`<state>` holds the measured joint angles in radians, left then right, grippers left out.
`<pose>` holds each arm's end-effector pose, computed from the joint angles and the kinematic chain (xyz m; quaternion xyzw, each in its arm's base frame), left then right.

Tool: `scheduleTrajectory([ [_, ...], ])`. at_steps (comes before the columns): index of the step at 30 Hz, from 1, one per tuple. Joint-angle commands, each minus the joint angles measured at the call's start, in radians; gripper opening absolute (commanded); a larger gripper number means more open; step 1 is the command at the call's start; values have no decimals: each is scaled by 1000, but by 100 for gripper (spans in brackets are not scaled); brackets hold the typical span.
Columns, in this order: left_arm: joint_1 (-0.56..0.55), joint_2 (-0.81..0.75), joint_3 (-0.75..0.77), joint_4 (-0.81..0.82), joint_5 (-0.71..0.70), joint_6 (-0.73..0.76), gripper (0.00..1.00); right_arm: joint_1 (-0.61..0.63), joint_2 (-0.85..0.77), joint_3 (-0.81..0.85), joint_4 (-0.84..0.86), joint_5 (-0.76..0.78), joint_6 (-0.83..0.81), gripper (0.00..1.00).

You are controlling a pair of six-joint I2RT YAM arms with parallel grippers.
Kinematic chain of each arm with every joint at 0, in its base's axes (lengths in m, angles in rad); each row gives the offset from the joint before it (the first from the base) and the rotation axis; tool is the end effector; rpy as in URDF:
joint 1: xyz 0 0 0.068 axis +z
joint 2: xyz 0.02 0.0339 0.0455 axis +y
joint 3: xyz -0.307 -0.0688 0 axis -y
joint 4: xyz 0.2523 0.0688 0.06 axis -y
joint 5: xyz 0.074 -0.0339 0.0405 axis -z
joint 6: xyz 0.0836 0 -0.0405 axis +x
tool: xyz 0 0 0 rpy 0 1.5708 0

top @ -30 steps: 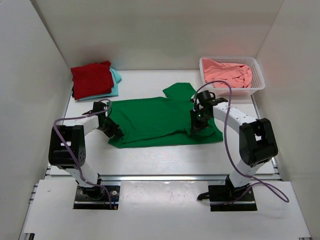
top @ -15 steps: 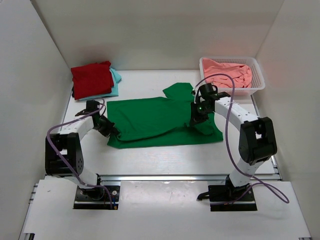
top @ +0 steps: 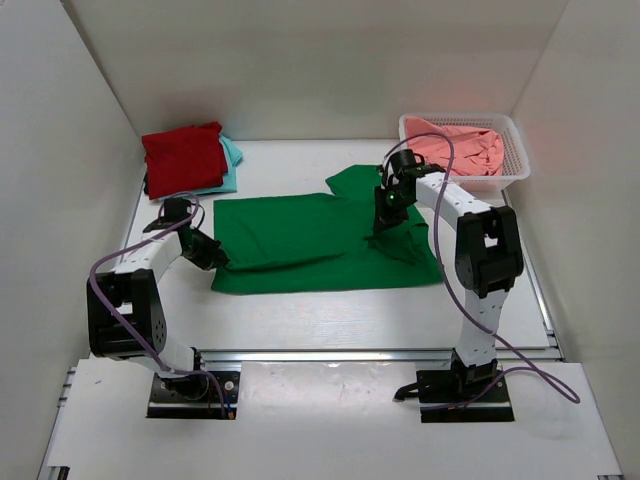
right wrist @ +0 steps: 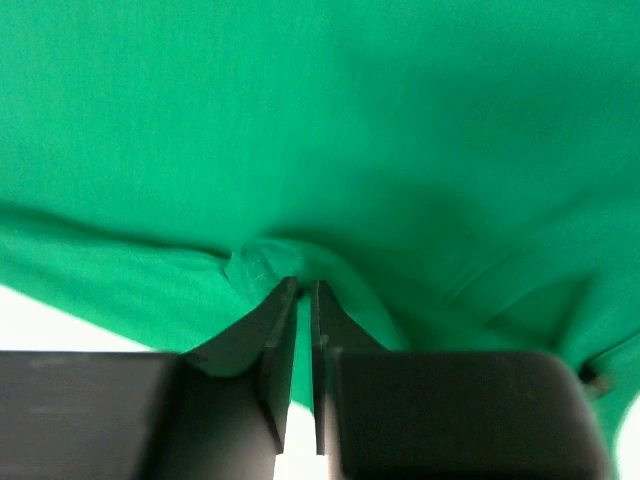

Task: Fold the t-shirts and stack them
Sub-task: Fold the flattened tshirt in 1/3 of the way

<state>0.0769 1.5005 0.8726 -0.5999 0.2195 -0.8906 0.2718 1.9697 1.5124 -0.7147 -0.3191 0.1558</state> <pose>0.2907 0.0041 0.1736 -0.4390 0.8757 -0.1662 0.1131 0.4280 0.1465 0.1975 -0.0875 0.9643 0.1937 0.1581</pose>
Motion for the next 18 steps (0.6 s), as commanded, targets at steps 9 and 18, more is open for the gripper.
scheduleTrajectory([
  [9, 53, -68, 0, 11, -77, -14, 51, -59, -25, 89, -5, 178, 8, 16],
  [18, -9, -147, 3, 12, -129, 28, 44, -69, -222, -141, 35, 166, 5, 15],
])
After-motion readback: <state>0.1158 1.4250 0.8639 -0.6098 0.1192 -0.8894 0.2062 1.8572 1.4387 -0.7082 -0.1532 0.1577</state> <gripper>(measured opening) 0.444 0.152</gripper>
